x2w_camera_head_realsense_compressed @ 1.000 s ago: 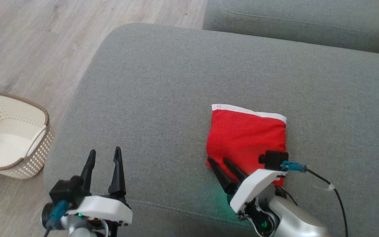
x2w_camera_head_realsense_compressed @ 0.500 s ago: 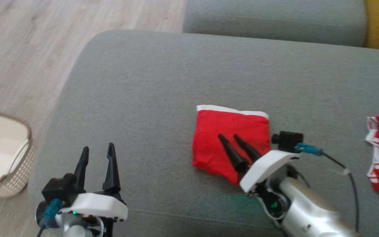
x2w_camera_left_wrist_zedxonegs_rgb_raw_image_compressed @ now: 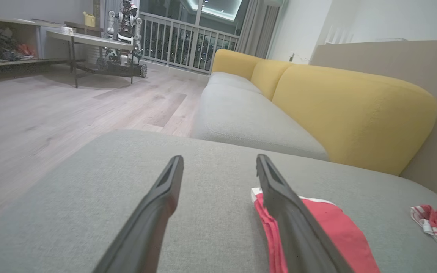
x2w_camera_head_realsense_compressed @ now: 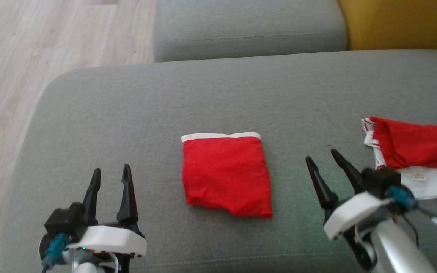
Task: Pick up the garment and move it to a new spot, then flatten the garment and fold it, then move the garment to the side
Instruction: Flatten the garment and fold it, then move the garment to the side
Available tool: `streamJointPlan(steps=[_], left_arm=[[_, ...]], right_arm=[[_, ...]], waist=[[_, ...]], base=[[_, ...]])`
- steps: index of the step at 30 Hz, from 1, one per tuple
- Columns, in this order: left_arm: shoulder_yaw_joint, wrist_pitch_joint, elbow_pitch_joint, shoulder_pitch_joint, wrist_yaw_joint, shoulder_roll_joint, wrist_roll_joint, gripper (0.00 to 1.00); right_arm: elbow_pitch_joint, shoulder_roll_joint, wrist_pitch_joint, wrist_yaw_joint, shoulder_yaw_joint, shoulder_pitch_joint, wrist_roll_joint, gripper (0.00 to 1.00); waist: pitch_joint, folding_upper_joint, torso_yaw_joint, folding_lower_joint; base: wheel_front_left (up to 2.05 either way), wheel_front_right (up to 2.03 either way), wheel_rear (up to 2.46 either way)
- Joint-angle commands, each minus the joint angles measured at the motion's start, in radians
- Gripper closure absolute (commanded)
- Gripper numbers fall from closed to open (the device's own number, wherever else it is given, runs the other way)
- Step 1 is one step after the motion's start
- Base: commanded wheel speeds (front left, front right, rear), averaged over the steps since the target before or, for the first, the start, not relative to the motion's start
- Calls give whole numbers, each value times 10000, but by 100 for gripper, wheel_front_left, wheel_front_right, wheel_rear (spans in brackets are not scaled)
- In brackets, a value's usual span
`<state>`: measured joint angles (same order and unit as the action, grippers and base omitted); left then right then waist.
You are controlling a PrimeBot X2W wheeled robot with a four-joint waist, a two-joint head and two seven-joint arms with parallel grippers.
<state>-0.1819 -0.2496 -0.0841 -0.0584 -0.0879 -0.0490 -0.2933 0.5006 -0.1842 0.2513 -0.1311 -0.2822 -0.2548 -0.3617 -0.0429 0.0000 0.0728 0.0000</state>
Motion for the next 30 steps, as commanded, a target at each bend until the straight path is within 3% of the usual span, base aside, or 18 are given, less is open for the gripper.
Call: streamJointPlan(steps=[1, 2, 4, 13, 24, 30], left_arm=[[304, -122, 414, 315, -14, -12, -28, 0], [235, -122, 481, 264, 95, -12, -4, 0], [169, -122, 439, 142, 153, -12, 117, 0], [-38, -122, 182, -152, 134, -12, -48, 0], [-389, -122, 10, 220, 290, -12, 86, 0], [-487, -122, -113, 549, 387, -12, 155, 0]], right_arm=[[-558, 307, 103, 4, 187, 153, 467, 0], [-1063, 601, 103, 4, 716, 698, 1478, 0], [-1533, 833, 104, 4, 1059, 1191, 2317, 0], [-2388, 1323, 104, 4, 1718, 2303, 3004, 0], [-1897, 1337, -535, 4, 1656, 1255, 1875, 0], [-855, 1338, -1329, 4, 1258, 58, 122, 0]], waist=[[-46, 0, -193, 0], [-70, 0, -290, 0], [-78, 0, -379, 0], [-54, 0, -490, 0], [548, 0, 6, 0], [1087, 0, 413, 0]], base=[[0, 0, 0], [0, 0, 0], [0, 0, 0], [0, 0, 0], [0, 0, 0], [0, 0, 0]])
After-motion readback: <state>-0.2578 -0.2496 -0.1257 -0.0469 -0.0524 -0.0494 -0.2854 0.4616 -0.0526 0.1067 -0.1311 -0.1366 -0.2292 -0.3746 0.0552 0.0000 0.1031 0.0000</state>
